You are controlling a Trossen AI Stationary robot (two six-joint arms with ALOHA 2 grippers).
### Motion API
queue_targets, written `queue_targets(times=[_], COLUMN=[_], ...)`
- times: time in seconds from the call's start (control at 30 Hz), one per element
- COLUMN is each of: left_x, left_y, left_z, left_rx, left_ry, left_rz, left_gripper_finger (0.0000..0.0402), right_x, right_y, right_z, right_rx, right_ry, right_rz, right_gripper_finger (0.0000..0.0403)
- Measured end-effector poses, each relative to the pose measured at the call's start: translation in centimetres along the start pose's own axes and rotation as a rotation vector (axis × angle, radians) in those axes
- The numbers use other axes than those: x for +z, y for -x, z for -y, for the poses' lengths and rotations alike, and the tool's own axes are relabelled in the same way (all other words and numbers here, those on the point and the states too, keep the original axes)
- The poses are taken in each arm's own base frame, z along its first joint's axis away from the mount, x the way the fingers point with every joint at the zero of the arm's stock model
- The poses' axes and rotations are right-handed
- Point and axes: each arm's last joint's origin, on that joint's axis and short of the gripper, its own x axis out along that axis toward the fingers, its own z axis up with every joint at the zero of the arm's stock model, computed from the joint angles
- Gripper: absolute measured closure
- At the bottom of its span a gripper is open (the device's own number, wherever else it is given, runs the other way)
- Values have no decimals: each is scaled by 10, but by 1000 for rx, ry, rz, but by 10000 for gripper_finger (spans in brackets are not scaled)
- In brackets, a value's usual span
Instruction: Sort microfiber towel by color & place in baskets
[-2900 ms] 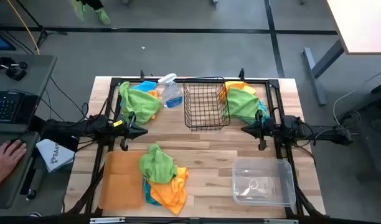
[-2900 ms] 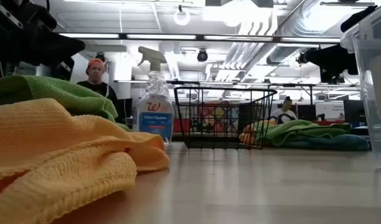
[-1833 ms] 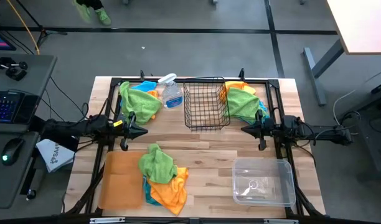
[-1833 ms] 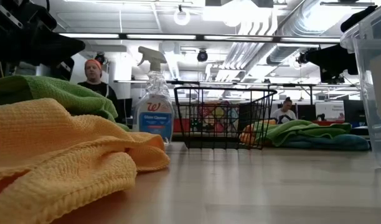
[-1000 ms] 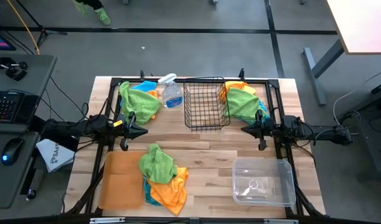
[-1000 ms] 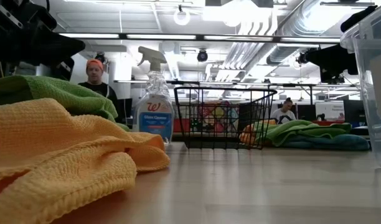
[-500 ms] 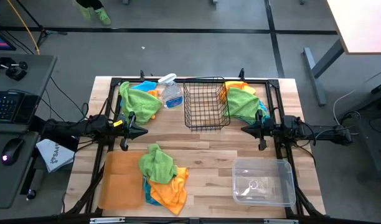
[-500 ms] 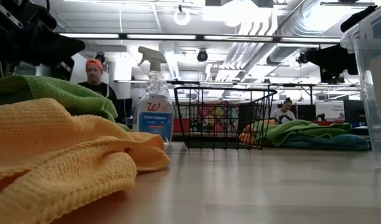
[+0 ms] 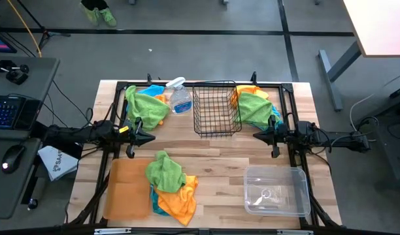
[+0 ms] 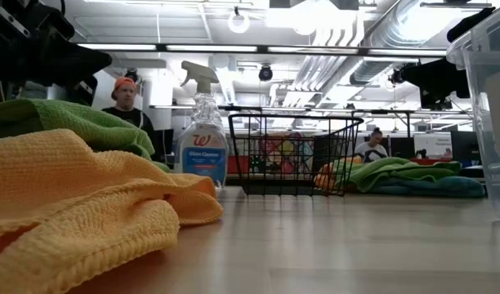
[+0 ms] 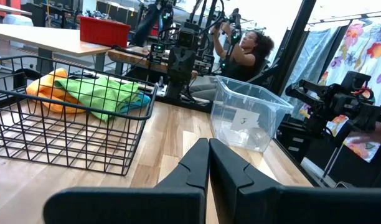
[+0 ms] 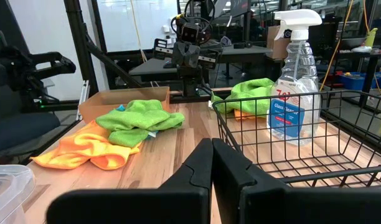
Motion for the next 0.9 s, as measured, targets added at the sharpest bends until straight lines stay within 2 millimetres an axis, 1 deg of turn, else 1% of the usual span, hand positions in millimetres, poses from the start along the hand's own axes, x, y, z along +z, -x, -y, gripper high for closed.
queue_targets(times=[0.17, 0.23, 0.27, 0.3, 0.37, 0.4, 0.43, 0.47, 0.53, 0.6, 0.63, 0.73, 0.8, 0.9], left_x=[0, 0, 0, 0, 0, 0, 0, 0, 0, 0, 0, 0, 0, 0], left_y=[0, 0, 0, 0, 0, 0, 0, 0, 0, 0, 0, 0, 0, 0], left_z=[0, 0, 0, 0, 0, 0, 0, 0, 0, 0, 0, 0, 0, 0], left_rx=[0, 0, 0, 0, 0, 0, 0, -1, 0, 0, 0, 0, 0, 0], left_ry=[0, 0, 0, 0, 0, 0, 0, 0, 0, 0, 0, 0, 0, 0], left_rz=[0, 0, 0, 0, 0, 0, 0, 0, -1, -1, -1, 0, -1, -1], left_gripper_finger=[402, 401, 401, 401, 401, 401, 401, 401, 401, 401, 401, 402, 402, 402], right_x=[0, 5, 12, 22, 45, 54, 60, 64, 73, 89, 97, 119, 133, 140], right_y=[0, 0, 1, 2, 11, 17, 22, 25, 27, 24, 20, 8, 4, 0], right_z=[1, 1, 1, 1, 3, 5, 7, 9, 12, 14, 15, 23, 31, 44], right_rx=[-19, -42, -37, -32, -51, -75, -114, -162, -260, -340, -396, -610, -774, -1010], right_ry=[0, -30, -103, -201, -433, -563, -657, -690, -687, -681, -693, -716, -711, -722], right_rz=[6, 58, 128, 240, 517, 655, 766, 832, 876, 831, 770, 486, 287, -6], right_gripper_finger=[402, 402, 402, 402, 402, 402, 402, 402, 402, 402, 402, 402, 402, 399])
